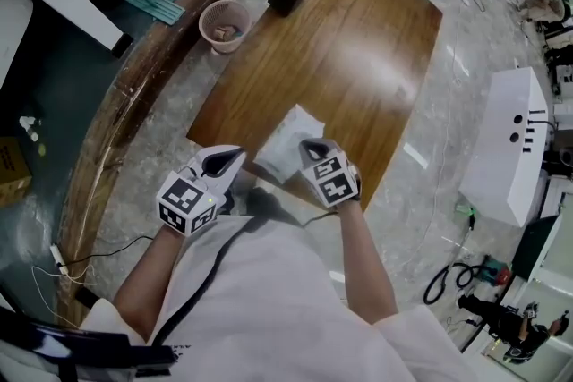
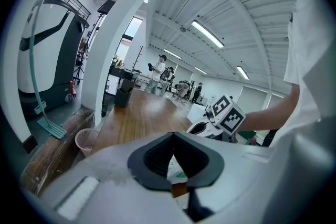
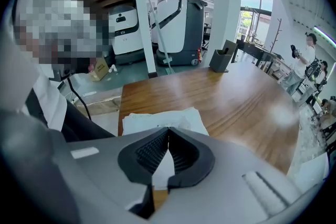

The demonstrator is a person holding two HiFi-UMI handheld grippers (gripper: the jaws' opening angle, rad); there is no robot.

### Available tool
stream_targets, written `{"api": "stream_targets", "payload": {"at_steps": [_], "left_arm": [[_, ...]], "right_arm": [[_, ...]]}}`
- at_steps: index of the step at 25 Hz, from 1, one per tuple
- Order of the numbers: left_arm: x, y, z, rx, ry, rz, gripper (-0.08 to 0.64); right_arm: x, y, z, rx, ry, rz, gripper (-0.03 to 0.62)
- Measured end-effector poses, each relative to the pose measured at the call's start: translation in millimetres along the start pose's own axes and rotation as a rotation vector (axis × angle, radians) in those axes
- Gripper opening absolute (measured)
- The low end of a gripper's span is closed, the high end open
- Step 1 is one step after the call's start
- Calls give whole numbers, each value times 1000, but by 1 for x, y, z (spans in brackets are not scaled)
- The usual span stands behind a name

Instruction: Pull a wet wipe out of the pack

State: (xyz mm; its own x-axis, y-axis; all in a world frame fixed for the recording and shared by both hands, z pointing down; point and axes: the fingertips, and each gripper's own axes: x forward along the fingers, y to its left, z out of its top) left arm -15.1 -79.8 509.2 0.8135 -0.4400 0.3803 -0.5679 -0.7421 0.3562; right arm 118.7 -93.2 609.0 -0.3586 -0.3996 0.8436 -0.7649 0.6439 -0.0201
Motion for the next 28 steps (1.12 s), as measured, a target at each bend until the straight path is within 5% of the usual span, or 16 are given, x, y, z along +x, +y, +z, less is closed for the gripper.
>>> {"api": "stream_targets", "payload": {"at_steps": [28], "left_arm": [[15, -8, 31, 99, -4, -79, 6]], "right_arm": [[-62, -4, 35, 141, -248, -72, 9]]}}
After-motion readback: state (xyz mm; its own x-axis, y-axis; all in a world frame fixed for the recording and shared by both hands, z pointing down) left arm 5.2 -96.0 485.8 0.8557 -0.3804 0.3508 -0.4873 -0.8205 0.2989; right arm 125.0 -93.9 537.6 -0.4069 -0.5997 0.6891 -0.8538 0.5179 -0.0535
